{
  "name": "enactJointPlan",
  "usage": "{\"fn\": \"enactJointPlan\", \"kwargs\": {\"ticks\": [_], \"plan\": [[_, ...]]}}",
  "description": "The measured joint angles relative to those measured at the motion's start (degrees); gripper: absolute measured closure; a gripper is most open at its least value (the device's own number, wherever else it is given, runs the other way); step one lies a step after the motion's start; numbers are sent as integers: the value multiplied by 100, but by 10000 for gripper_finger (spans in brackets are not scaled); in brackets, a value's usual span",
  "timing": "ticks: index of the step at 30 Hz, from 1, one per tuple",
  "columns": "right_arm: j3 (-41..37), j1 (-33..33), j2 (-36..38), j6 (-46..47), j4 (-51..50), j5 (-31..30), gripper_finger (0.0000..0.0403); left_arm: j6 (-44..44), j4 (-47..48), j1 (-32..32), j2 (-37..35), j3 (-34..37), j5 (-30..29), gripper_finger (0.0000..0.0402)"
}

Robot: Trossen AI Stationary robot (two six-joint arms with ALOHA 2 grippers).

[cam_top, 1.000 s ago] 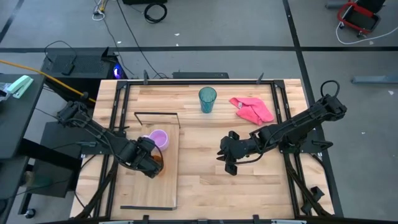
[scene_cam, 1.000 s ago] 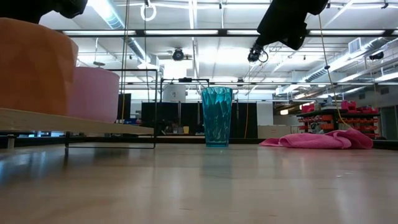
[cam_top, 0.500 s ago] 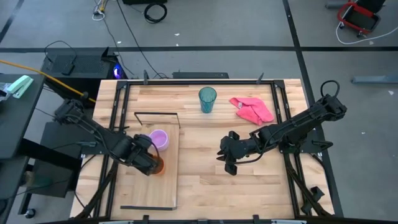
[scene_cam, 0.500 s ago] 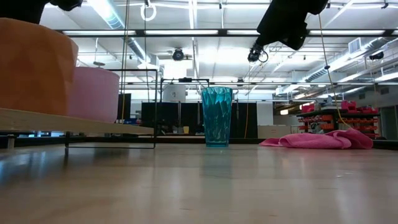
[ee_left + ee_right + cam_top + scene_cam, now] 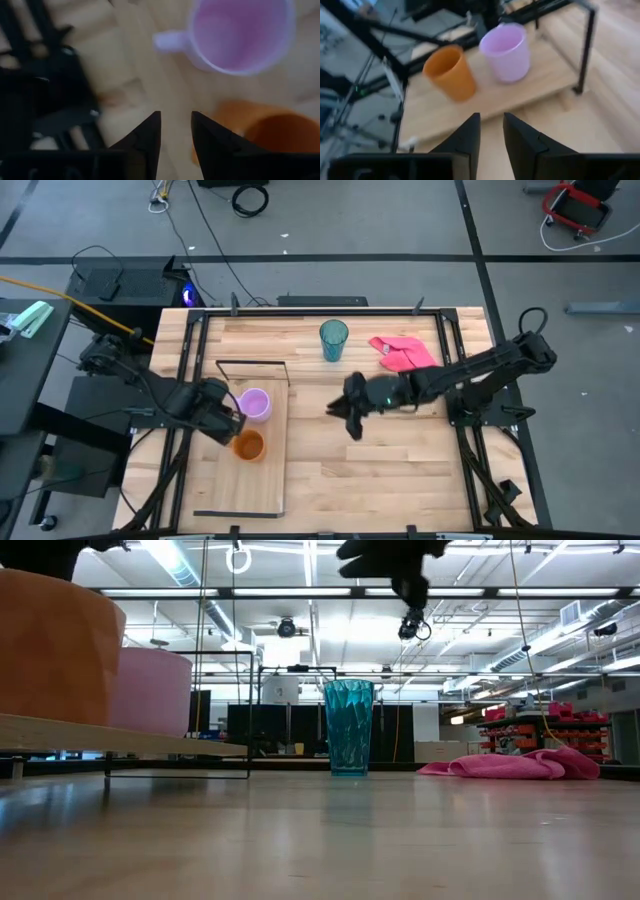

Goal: Stack small to large cups/mugs on shelf
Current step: Adjust the cups on the shelf

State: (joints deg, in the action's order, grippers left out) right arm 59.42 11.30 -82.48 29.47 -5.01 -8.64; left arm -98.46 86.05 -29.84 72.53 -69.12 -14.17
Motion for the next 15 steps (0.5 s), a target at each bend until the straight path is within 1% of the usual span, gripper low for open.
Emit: {"fn": "enactJointPlan", "kwargs": {"ticks": [2,5,7,10,13,15], "plan": [[4,-271,-48,-6,131,206,323,254,121,131,4,9,-85,292],[6,-594,-154,-61,180,349,342,755,113,395,9,115,-124,297],[7,-770,-297,-67,221,473,354,1121,117,564,11,247,-134,301],[6,-940,-597,-13,590,684,374,1517,120,805,4,513,-129,308],[4,-982,-910,50,947,770,393,1600,113,948,-128,724,-130,319],[-2,-980,-1093,54,1119,772,398,1601,53,998,-256,850,-129,328]]}}
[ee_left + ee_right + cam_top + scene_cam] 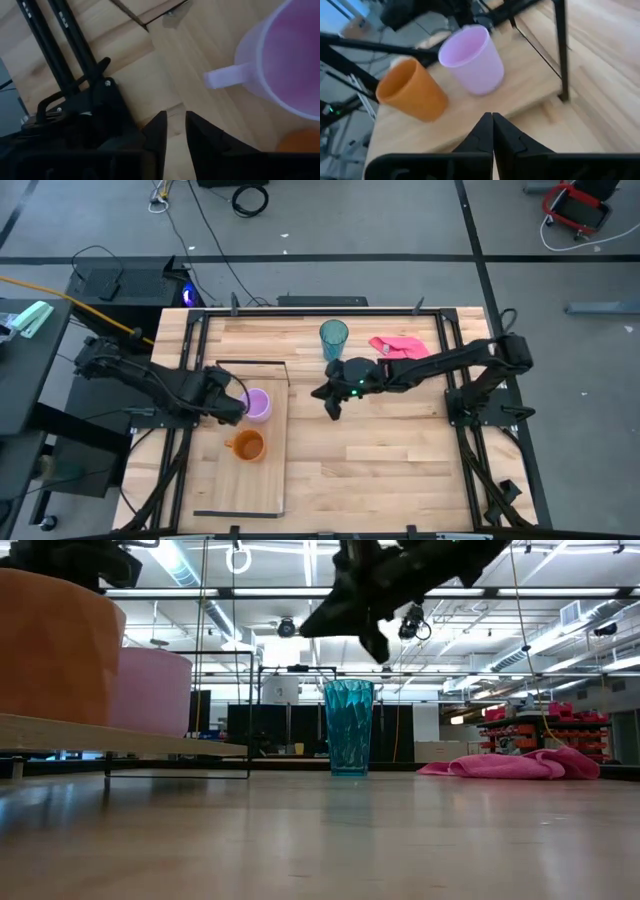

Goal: Stack small to large cups/mugs on shelf
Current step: Adjust the cups on the shelf

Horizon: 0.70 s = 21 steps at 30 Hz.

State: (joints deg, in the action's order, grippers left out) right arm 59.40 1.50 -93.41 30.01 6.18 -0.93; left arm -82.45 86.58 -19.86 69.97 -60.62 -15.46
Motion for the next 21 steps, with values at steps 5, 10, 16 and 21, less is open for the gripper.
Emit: {"fn": "enactJointPlan", "kwargs": {"ticks": [5,10,16,21], "plan": [[33,-2,-404,214,367,8,392,-24,-636,27,-337,382,37,348],[468,0,-906,148,394,131,399,57,-1325,33,-489,662,142,357],[1401,26,-1649,-112,335,531,399,65,-1734,57,-478,828,292,355],[1868,50,-2058,-143,301,637,399,65,-2077,57,-478,857,295,354]]}}
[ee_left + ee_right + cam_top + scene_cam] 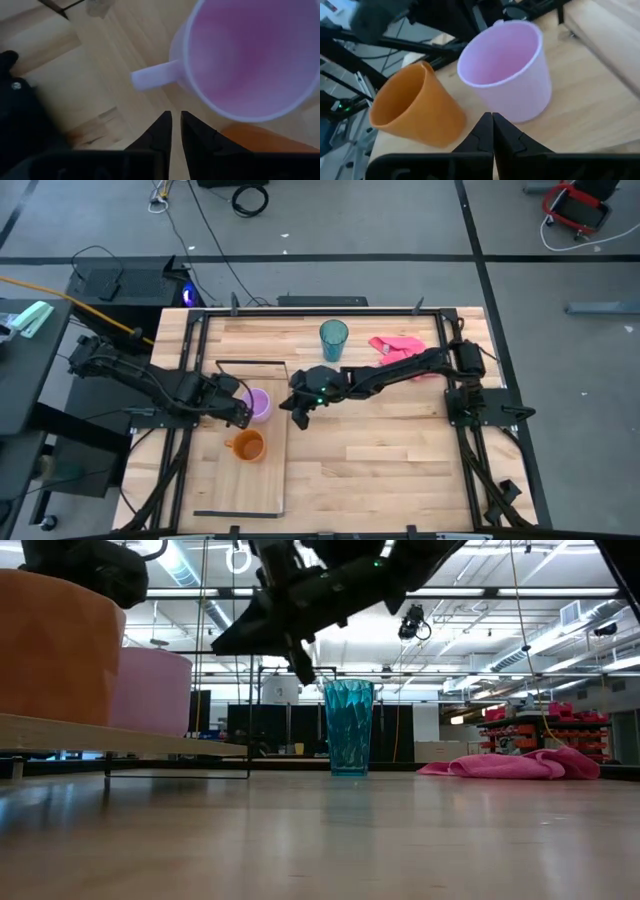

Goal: Stack small to large cups/mugs on shelf
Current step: Adjust the cups on the shelf

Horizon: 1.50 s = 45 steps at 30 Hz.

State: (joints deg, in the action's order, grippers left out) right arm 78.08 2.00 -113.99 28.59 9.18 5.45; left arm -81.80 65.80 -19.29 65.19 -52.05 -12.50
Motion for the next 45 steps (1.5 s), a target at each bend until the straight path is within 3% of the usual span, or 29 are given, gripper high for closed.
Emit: {"fn": "enactJointPlan", "kwargs": {"ticks": [16,45], "plan": [[721,0,-823,40,-5,88,400,281,-120,253,2,0,-58,361],[733,-197,-826,189,-186,-15,400,746,41,734,-49,-6,-54,374]]}}
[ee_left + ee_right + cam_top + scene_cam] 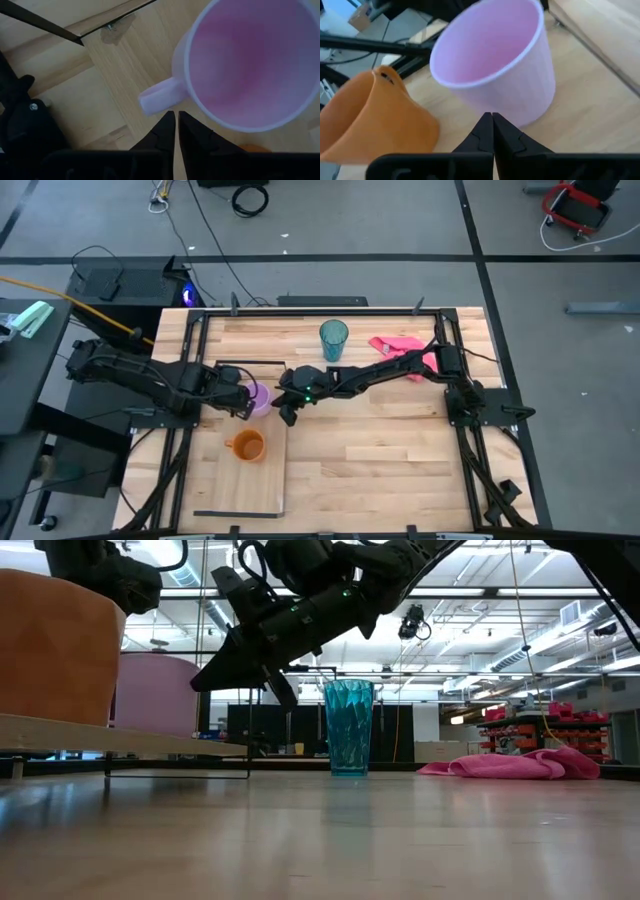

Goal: Stack small to large cups/mugs on shelf
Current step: Adjust the cups on the shelf

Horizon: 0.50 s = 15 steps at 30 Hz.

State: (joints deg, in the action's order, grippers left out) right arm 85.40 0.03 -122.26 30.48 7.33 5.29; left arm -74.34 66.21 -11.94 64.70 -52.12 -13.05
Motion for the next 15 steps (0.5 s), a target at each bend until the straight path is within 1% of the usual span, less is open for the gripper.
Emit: {"fn": "enactJointPlan", "kwargs": {"ticks": [5,8,12,15], "plan": [[-2,98,0,0,-190,253,400,-39,24,-85,-126,-18,64,368],[-6,209,3,-1,-234,369,399,-169,249,-215,-264,-16,180,366],[-6,385,7,-155,-368,459,400,-468,616,-528,-457,-16,680,372],[-6,476,7,-244,-397,466,400,-774,638,-887,-519,-13,1003,379]]}}
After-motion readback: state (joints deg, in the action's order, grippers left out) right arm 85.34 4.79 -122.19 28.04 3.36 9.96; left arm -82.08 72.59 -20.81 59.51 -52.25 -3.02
